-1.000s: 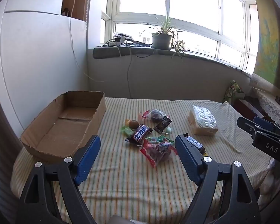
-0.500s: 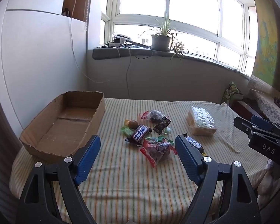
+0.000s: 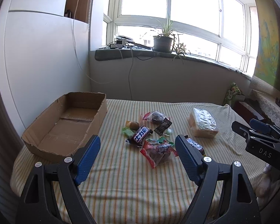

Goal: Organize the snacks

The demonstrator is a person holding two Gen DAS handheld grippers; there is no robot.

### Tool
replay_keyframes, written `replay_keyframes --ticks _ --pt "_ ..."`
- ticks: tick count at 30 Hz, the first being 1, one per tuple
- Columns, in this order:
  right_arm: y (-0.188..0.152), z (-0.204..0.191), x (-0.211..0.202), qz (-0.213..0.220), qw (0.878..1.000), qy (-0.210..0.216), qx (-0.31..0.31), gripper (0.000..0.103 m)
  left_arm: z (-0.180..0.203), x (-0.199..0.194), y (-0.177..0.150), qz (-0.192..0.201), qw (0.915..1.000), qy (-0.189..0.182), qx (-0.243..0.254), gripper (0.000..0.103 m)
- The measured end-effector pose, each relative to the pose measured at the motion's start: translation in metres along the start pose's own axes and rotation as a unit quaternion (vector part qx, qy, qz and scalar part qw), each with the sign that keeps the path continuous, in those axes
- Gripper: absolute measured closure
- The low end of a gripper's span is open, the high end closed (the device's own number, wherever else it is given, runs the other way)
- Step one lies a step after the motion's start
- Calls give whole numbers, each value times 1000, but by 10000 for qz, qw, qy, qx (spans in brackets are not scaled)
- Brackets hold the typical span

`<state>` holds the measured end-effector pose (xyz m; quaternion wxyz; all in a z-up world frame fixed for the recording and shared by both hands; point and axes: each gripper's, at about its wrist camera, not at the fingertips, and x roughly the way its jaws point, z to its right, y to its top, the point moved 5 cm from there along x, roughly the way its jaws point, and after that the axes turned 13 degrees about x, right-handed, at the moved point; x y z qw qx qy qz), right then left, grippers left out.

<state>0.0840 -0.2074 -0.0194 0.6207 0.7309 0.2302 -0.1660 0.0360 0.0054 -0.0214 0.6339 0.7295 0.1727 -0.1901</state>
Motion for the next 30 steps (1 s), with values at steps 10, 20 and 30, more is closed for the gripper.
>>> replay_keyframes --ticks 10,20,30 --pt "-1 6 3 -52 10000 -19 27 27 9 9 -2 -82 10000 -29 43 21" --pt "-10 -2 1 -58 10000 -63 -5 27 -1 8 -7 -22 10000 -63 28 21" --pt "-14 9 3 -129 9997 -182 22 27 6 10 -4 -31 9999 -100 92 21"
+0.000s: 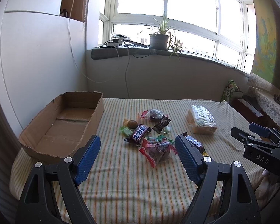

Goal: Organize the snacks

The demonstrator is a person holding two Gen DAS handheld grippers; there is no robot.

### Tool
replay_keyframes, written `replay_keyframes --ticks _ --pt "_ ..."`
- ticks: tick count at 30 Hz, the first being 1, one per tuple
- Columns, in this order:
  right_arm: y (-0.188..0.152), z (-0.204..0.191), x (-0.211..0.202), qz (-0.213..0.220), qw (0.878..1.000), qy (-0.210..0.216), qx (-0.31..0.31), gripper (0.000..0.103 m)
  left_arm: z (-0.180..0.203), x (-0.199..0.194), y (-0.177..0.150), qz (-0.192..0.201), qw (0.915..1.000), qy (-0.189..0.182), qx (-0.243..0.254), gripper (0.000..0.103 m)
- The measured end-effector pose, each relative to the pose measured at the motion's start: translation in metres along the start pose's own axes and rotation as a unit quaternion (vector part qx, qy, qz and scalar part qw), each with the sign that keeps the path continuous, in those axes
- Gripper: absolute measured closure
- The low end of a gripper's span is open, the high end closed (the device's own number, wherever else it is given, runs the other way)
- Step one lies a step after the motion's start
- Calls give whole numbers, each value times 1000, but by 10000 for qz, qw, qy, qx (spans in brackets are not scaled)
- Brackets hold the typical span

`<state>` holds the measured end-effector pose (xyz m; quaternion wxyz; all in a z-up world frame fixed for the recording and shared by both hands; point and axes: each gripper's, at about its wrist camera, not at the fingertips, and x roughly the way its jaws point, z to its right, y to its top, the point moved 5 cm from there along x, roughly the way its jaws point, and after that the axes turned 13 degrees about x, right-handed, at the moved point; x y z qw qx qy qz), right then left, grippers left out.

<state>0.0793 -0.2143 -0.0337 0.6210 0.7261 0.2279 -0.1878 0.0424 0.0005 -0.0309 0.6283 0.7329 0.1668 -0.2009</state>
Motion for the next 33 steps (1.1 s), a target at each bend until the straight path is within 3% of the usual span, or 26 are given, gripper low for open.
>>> replay_keyframes --ticks 33 --pt "-1 3 21 -253 9996 27 -102 27 8 22 -2 -239 9996 -133 37 21"
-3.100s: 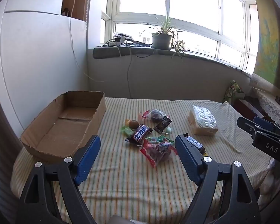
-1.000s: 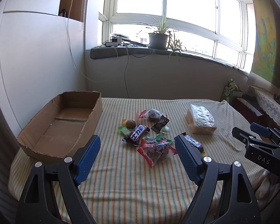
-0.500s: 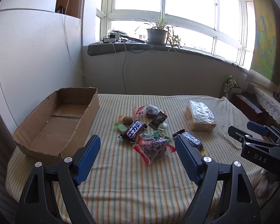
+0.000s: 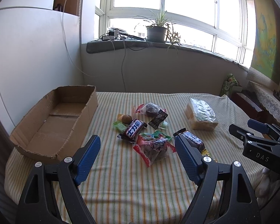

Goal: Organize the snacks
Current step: 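Close the right tool on the blue-and-white chocolate bar while the left tool approaches the ribboned pastry bag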

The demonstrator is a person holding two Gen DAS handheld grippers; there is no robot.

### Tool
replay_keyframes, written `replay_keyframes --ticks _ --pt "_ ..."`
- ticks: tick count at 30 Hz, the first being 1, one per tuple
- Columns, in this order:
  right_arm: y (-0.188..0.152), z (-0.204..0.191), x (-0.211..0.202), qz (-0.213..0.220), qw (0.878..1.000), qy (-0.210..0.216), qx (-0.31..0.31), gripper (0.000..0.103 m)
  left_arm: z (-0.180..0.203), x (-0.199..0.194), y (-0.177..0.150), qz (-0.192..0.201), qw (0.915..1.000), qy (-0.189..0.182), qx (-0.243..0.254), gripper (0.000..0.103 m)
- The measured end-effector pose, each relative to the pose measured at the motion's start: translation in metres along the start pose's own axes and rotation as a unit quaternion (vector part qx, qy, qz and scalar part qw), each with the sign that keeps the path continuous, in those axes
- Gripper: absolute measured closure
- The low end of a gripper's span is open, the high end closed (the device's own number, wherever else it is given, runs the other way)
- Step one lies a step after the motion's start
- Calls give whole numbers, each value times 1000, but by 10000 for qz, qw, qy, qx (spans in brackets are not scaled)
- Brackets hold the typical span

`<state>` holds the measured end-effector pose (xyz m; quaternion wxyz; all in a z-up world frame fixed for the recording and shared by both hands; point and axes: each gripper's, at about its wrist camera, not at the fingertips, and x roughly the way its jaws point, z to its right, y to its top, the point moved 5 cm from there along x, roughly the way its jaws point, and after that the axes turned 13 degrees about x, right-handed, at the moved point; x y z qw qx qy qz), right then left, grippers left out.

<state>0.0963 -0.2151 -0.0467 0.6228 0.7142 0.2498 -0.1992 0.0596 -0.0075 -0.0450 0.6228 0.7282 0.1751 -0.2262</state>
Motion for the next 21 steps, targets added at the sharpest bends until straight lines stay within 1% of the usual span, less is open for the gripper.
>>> replay_keyframes --ticks 3,6,9,10,13,15,17,21 --pt "-1 2 2 -32 10000 13 3 27 -2 2 -3 -43 10000 -19 -44 21" --pt "-3 5 6 -185 9996 200 66 27 -2 7 -6 -122 9998 -124 -96 24" --pt "-9 6 11 -351 9988 335 66 27 -1 13 -11 -251 9993 -245 -124 29" --pt "-12 5 13 -389 9986 365 29 27 -1 15 -13 -298 9990 -297 -141 33" --pt "-18 3 18 -567 9968 564 -35 27 -1 24 -18 -432 9976 -478 -240 40" --pt "-21 0 24 -766 9944 728 -20 37 0 29 -19 -504 9967 -578 -254 46" --pt "-24 -3 31 -952 9918 858 -10 41 2 32 -19 -541 9961 -660 -223 47" --pt "-27 -10 46 -1189 9885 922 -125 41 9 41 -15 -611 9952 -761 -41 47"
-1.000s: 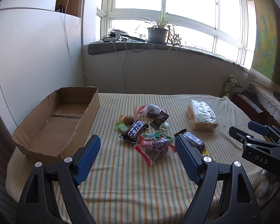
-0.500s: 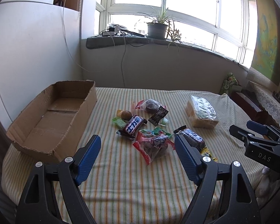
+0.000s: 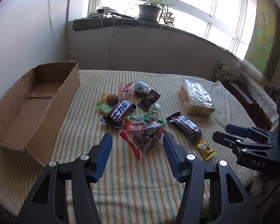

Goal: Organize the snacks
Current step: 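Close the right tool on the blue-and-white chocolate bar while the left tool approaches the ribboned pastry bag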

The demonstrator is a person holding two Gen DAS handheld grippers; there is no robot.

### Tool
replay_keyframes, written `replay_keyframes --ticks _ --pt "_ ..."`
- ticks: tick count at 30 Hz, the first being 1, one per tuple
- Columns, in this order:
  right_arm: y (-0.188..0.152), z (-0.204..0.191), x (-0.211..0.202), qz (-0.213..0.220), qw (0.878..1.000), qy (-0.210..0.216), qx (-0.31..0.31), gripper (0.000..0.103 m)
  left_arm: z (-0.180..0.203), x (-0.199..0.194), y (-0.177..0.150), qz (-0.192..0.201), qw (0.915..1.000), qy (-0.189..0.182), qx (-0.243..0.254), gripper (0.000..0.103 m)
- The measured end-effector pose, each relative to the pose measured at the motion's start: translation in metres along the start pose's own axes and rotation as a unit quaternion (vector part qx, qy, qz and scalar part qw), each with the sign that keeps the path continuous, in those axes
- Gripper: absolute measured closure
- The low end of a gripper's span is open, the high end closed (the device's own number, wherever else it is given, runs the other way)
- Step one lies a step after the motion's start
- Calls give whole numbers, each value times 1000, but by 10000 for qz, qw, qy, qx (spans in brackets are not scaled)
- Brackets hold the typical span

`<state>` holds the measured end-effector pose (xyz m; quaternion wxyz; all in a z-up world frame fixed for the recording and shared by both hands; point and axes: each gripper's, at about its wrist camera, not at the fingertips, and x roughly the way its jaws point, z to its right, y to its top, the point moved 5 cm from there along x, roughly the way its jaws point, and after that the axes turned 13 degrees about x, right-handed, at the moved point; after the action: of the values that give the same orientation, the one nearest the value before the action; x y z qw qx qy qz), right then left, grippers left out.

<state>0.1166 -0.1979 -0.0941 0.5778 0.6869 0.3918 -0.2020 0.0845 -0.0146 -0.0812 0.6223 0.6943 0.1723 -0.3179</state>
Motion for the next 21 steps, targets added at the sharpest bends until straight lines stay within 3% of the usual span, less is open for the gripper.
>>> replay_keyframes --ticks 8,16,21 --pt "5 -7 24 -379 9992 80 -142 41 5 25 10 -256 9986 -62 452 48" --pt "15 -11 48 -667 9973 94 -282 41 19 52 13 -616 9915 -174 1129 47" --pt "17 -13 61 -800 9960 77 -397 41 11 66 7 -823 9911 -255 1013 47"
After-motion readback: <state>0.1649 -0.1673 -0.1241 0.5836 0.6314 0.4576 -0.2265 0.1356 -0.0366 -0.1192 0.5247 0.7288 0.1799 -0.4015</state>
